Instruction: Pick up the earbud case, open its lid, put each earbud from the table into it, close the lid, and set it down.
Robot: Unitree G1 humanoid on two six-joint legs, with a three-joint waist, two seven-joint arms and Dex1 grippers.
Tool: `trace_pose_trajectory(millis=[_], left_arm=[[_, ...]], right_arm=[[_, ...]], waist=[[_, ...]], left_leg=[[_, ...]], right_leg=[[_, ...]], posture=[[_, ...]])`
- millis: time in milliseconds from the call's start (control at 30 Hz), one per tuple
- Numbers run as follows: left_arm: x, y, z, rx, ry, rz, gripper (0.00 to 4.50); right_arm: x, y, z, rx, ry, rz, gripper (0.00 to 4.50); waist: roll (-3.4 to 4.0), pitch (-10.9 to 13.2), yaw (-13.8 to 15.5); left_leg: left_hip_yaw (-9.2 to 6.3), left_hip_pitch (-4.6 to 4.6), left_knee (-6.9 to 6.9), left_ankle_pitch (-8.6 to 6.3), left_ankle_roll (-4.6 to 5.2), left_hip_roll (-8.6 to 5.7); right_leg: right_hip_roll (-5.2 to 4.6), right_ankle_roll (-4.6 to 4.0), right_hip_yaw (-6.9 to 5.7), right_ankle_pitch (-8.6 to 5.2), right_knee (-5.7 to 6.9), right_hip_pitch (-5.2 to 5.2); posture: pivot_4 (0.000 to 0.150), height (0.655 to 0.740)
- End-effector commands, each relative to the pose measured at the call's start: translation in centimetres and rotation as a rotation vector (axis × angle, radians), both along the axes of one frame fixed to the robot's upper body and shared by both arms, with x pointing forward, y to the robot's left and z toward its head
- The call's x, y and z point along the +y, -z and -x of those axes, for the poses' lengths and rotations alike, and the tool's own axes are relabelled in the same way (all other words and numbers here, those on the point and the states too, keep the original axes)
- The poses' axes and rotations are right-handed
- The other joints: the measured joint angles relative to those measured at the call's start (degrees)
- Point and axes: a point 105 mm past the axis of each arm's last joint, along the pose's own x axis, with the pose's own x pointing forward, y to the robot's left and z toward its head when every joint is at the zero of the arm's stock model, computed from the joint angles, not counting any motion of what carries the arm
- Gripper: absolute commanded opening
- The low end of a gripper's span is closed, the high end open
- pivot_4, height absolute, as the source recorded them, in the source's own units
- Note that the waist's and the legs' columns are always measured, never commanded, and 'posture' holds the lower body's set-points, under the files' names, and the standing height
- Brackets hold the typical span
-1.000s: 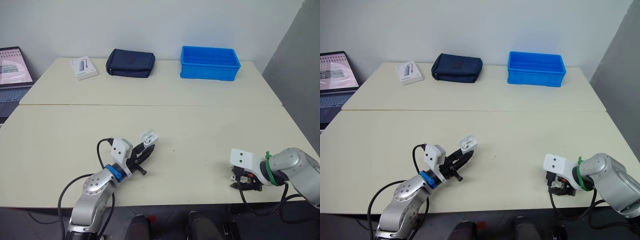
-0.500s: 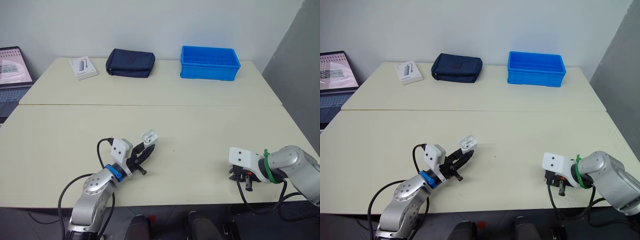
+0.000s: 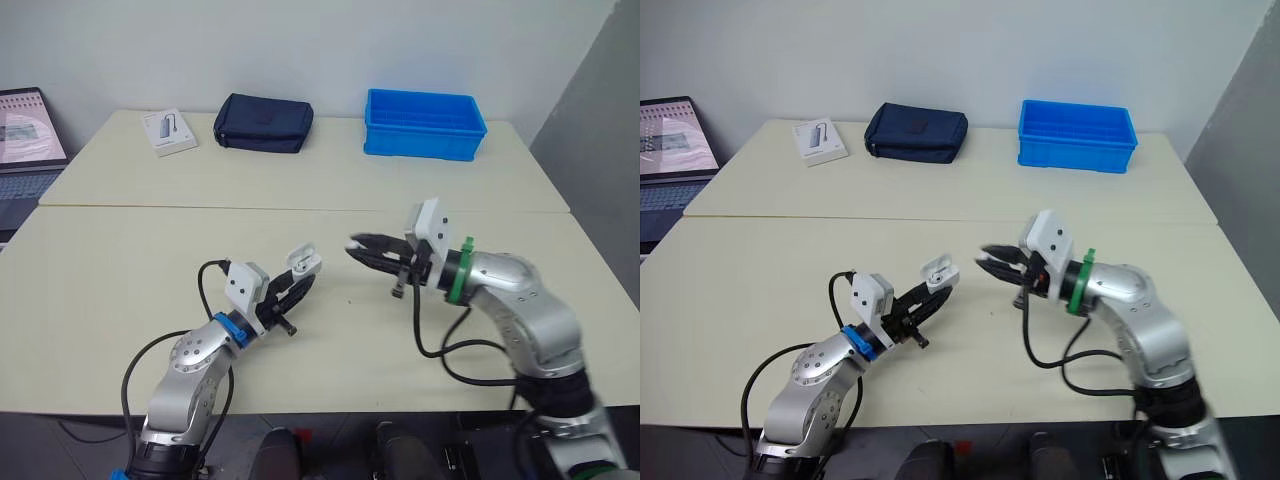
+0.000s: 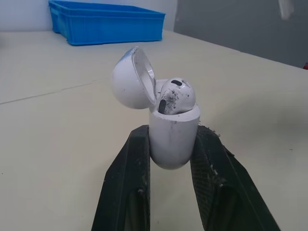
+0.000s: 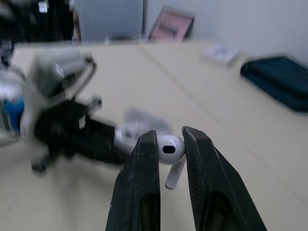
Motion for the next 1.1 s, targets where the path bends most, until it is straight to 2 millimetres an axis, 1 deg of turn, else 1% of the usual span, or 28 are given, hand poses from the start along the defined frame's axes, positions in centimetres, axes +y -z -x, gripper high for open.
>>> trace_pose_trajectory(millis=[33,167,300,500,633,800,1000,1100], left_arm=[[-0.8,-1.7,0.2,-0.065,0.046,0.022,0.78],[-1.3,-2.5,0.3,-0.084,0.073,0.037,0.78],[-1.5,-3.1,0.4,-0.094,0.090,0.046,0.78],[-1.7,-3.3,0.5,-0.096,0.100,0.048,0.78],[-1.7,-3.3,0.6,-0.097,0.106,0.051,0.78],[-1.8,-3.2,0.6,-0.096,0.111,0.053,0.78],[-1.9,-3.3,0.5,-0.097,0.115,0.051,0.78],[-1.8,-3.4,0.4,-0.101,0.116,0.050,0.78]], right_arm=[[1.1,-0.6,0.1,-0.048,0.001,-0.103,0.36],[2.7,0.0,-0.1,-0.048,0.004,-0.161,0.36],[3.3,0.4,-0.8,-0.017,0.036,-0.218,0.36],[3.7,1.1,-1.4,-0.022,0.062,-0.222,0.36],[3.6,1.5,-2.0,-0.041,0.093,-0.216,0.36],[3.5,2.6,-2.6,-0.058,0.122,-0.162,0.36],[3.9,3.6,-2.2,-0.104,0.109,-0.087,0.36],[4.1,3.8,-1.5,-0.101,0.070,-0.086,0.36]], waist=[[0.01,0.00,-0.04],[0.02,0.01,-0.08],[0.02,0.01,-0.07],[0.02,0.01,-0.07],[0.03,0.01,-0.07],[0.04,0.02,-0.07],[0.04,0.01,-0.07],[0.04,0.01,-0.07]], left_leg=[[0.02,0.00,0.01,0.00,0.00,0.00],[0.04,0.01,0.05,0.00,0.00,0.01],[0.00,0.03,0.08,0.01,0.01,0.02],[0.03,0.03,0.08,0.01,0.01,0.02],[0.03,0.03,0.08,0.01,0.01,0.03],[0.04,0.03,0.08,0.01,0.01,0.02],[0.04,0.03,0.08,0.01,0.00,0.03],[0.04,0.03,0.08,0.01,0.00,0.03]], right_leg=[[-0.01,0.02,0.02,0.01,0.00,0.00],[-0.01,0.05,0.03,0.03,0.09,-0.04],[0.00,0.04,0.02,0.03,0.19,-0.04],[0.01,0.04,0.04,0.03,0.17,-0.05],[0.01,0.04,0.04,0.03,0.18,-0.05],[0.01,0.04,0.05,0.03,0.18,-0.05],[0.02,0.04,0.05,0.03,0.18,-0.06],[0.01,0.04,0.05,0.03,0.18,-0.06]], posture=[[0.150,0.7400],[0.150,0.7400],[0.150,0.7400],[0.150,0.7400],[0.150,0.7400],[0.150,0.7400],[0.150,0.7400],[0.150,0.7400]])
